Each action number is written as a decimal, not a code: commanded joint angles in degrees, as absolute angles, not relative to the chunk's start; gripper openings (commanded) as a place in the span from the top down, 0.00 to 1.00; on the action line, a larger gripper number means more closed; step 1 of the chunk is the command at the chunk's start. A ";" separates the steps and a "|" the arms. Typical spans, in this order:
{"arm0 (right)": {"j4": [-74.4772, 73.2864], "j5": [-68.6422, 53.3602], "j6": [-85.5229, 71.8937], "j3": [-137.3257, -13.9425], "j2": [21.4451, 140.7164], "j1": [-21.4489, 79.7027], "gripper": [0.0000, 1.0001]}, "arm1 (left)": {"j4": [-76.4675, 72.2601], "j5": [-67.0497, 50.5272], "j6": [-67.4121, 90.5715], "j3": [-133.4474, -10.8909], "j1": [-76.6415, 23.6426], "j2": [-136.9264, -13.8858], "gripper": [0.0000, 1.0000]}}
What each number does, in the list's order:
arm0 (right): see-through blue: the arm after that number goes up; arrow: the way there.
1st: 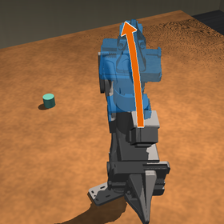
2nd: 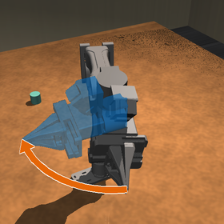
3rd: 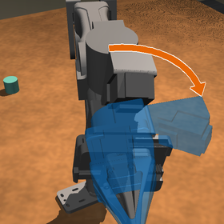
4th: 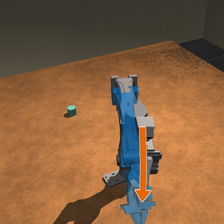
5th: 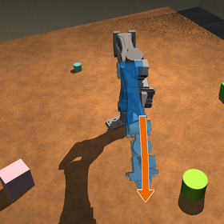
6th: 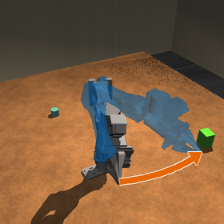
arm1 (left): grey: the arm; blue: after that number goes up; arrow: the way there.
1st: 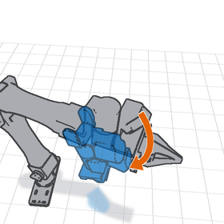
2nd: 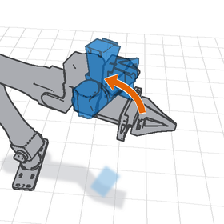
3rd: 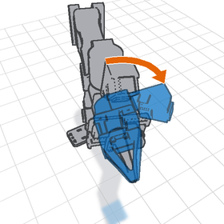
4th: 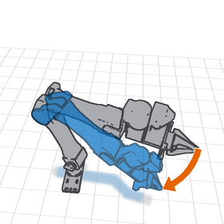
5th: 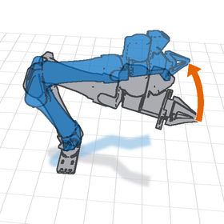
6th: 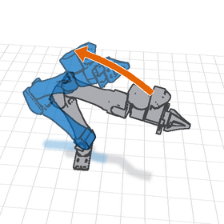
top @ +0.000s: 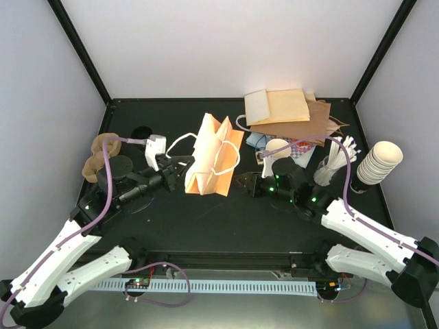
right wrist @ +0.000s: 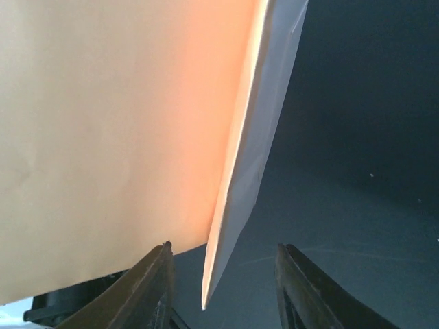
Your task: Pack the takeout coffee
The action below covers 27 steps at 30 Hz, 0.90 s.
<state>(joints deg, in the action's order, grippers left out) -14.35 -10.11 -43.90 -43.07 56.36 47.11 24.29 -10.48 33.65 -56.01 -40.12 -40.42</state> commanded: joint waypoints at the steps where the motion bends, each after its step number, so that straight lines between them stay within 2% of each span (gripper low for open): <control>1: -6.56 -10.07 -46.06 -42.98 57.60 46.76 0.59 | 18.75 -14.25 36.03 -56.09 -39.67 -39.12 0.98; 13: -4.12 -7.47 -47.91 -42.63 58.34 45.93 0.69 | 18.98 -14.90 36.48 -55.96 -39.69 -38.60 0.98; 22: -2.98 -7.66 -48.29 -41.84 57.75 44.08 0.65 | 18.61 -15.55 36.67 -56.19 -39.67 -38.42 0.98; 27: -3.18 -8.12 -48.16 -42.20 57.95 43.25 0.76 | 18.60 -15.47 36.62 -56.25 -39.67 -38.32 0.98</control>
<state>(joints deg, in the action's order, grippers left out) -5.08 -8.49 -48.49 -42.41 58.72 44.01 20.97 -14.41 36.16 -55.68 -40.12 -39.31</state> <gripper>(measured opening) 0.262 0.023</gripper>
